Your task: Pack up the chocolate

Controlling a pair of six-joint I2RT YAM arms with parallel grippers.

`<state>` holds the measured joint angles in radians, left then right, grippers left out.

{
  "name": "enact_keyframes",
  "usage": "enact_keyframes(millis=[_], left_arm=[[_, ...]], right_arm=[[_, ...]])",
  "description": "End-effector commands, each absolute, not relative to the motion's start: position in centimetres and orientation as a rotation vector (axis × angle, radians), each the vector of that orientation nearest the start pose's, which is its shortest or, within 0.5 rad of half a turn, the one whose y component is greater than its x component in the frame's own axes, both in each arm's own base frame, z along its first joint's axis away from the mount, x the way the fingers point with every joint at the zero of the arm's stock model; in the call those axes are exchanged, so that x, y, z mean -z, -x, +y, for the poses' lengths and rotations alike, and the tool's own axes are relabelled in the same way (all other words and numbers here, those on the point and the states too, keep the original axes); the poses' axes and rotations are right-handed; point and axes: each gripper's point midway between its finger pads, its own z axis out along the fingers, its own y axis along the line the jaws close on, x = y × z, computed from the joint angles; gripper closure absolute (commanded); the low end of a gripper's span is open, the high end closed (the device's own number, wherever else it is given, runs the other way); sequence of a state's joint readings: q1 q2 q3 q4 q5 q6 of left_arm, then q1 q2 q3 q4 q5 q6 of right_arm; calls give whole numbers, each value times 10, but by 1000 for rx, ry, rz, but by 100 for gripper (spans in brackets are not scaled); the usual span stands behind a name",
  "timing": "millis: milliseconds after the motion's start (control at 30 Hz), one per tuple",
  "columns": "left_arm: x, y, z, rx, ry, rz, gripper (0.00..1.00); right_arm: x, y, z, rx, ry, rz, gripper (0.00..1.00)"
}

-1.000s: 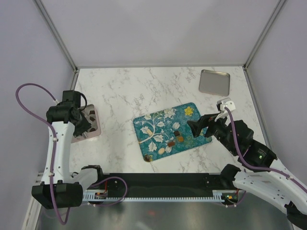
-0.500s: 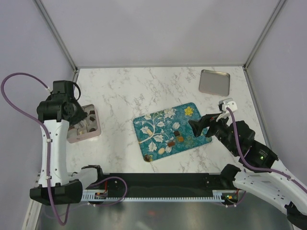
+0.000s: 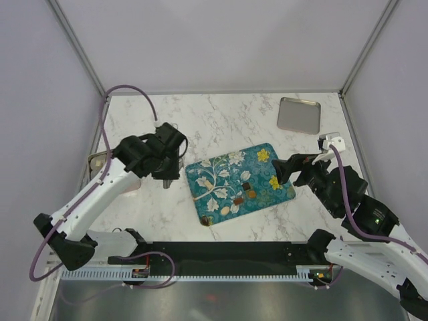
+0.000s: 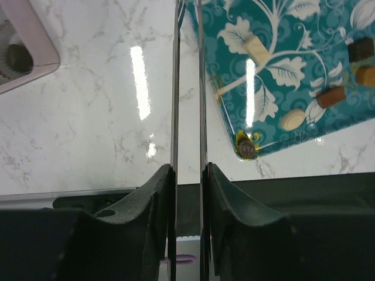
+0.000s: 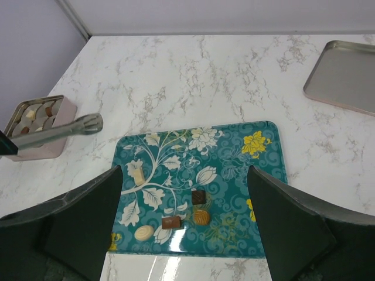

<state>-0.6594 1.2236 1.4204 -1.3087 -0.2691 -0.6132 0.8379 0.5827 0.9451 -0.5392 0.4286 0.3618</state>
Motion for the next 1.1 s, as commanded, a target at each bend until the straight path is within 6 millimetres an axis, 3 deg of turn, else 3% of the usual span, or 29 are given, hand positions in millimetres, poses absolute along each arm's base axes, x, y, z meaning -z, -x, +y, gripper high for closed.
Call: enact_keyframes(millis=[0,233,367,633,967,1067], left_arm=[[-224,-203,-169,108,-8,2573,63],[-214,-172,-264,246,-390,2509,59],[-206,-158,-293,261,-538,2490,57],[-186,-131,-310,279,-770,2481,54],[-176,-123,-300,312,-797,2480,53],[-171,-111,-303,372,-875,2500,52]], right_arm=[[-328,-205,121,-434,53,1760,5],[-335,-207,96,-329,-21,1741,5],[-356,-205,85,-328,-68,1695,5],[-364,-204,73,-284,-98,1675,5],[-358,-205,71,-261,-100,1691,5],[-357,-205,72,-265,-103,1694,5]])
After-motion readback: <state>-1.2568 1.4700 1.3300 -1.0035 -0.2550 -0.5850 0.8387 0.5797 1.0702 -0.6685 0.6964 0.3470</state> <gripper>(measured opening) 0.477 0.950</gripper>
